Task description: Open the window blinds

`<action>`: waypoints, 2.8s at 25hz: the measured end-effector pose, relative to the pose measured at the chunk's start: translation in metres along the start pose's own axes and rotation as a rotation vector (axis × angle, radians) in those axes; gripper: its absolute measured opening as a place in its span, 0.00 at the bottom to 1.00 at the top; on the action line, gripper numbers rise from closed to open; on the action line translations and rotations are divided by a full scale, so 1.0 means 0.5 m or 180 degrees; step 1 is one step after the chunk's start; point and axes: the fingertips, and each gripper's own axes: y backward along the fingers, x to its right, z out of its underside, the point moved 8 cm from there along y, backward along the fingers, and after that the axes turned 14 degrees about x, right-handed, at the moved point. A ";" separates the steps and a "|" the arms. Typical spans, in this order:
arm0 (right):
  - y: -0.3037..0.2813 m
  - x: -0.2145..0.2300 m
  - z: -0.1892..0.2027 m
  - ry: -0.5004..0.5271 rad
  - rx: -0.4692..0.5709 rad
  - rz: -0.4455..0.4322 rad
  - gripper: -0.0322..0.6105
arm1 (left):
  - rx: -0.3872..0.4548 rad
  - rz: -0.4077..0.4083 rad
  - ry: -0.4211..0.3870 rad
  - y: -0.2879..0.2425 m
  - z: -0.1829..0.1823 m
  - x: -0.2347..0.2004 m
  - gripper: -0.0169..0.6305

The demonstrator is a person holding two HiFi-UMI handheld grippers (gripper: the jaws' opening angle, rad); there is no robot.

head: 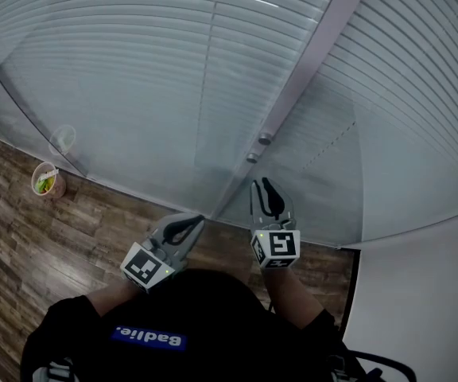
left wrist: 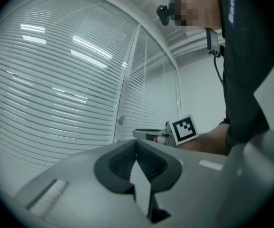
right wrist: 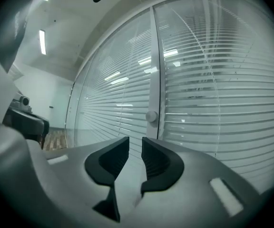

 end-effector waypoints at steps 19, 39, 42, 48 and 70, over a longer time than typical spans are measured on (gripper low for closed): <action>-0.128 0.033 -0.041 0.0472 0.0031 0.0411 0.24 | -0.0050 -0.0050 -0.0045 0.021 -0.003 -0.022 0.03; -0.166 0.014 -0.035 0.2234 -0.0235 0.0389 0.27 | -0.0075 -0.0038 -0.0011 0.051 0.004 -0.039 0.03; -0.168 0.009 -0.037 0.2701 -0.0344 0.0272 0.27 | -0.0050 -0.0056 0.0026 0.054 0.000 -0.038 0.03; -0.172 0.012 -0.032 0.3504 -0.0442 0.0064 0.27 | -0.0055 -0.0044 0.0041 0.051 0.009 -0.040 0.03; -0.178 0.013 -0.055 0.2622 -0.0284 0.0300 0.25 | -0.0070 -0.0097 0.0062 0.055 0.002 -0.035 0.03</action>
